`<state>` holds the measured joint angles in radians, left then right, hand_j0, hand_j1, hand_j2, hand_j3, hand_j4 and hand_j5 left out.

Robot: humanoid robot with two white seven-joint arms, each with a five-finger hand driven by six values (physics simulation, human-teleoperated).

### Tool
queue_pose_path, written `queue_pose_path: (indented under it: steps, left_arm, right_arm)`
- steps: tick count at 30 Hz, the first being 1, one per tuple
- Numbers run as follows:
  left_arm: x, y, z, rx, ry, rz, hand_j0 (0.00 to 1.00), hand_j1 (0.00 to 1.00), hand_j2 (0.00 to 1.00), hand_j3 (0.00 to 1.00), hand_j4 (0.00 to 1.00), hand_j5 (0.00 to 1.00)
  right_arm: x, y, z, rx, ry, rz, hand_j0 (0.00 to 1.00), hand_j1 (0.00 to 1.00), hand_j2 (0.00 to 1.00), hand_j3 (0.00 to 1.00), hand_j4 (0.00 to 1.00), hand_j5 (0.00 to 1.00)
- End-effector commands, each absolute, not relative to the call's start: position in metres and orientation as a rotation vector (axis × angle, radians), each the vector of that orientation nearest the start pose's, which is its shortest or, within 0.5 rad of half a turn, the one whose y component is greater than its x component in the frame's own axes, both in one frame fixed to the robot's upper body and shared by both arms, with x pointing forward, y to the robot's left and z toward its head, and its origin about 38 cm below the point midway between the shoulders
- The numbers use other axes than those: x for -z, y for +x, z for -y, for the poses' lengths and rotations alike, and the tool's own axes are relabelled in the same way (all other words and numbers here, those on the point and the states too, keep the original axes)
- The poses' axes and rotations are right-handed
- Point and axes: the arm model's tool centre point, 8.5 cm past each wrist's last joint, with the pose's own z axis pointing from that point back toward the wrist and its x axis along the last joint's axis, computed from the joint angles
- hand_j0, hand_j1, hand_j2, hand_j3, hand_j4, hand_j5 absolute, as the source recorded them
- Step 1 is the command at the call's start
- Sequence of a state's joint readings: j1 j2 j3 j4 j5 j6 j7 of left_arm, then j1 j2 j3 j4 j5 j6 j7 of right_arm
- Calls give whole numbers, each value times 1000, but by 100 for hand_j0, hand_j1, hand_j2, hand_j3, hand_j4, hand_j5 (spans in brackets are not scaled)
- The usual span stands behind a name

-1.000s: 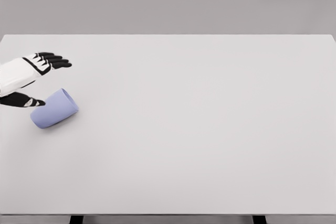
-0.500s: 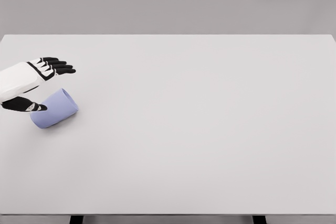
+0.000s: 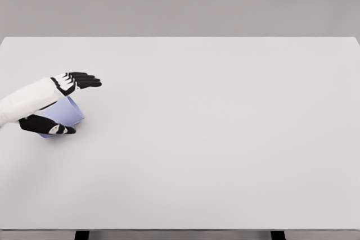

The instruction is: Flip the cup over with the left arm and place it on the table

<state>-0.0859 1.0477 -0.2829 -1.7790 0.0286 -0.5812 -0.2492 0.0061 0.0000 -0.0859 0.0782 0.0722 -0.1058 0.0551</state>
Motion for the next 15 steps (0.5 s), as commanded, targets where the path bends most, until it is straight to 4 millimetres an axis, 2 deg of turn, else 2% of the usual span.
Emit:
queue_pose_path:
  steps: [1,3,10,15]
  left_arm:
    - [-238,331,-345,1497,103,1773,100,100,100,100,100,100]
    - [-235,335,-358,1400,104,1675,100,100,100,100,100,100]
    - [-212,349,-381,1105,130,1402,100,100,100,100,100,100]
    - [-207,354,-388,980,113,1303,100,100,100,100,100,100]
  right_arm:
    - [260,-20,265,13,-27,23,100,100,100,100,100,100]
    - [260,-20,265,13,-27,23,100,100,100,100,100,100]
    - [260,-20,265,13,-27,23,100,100,100,100,100,100]
    - [260,-19,265,12,-27,24,100,100,100,100,100,100]
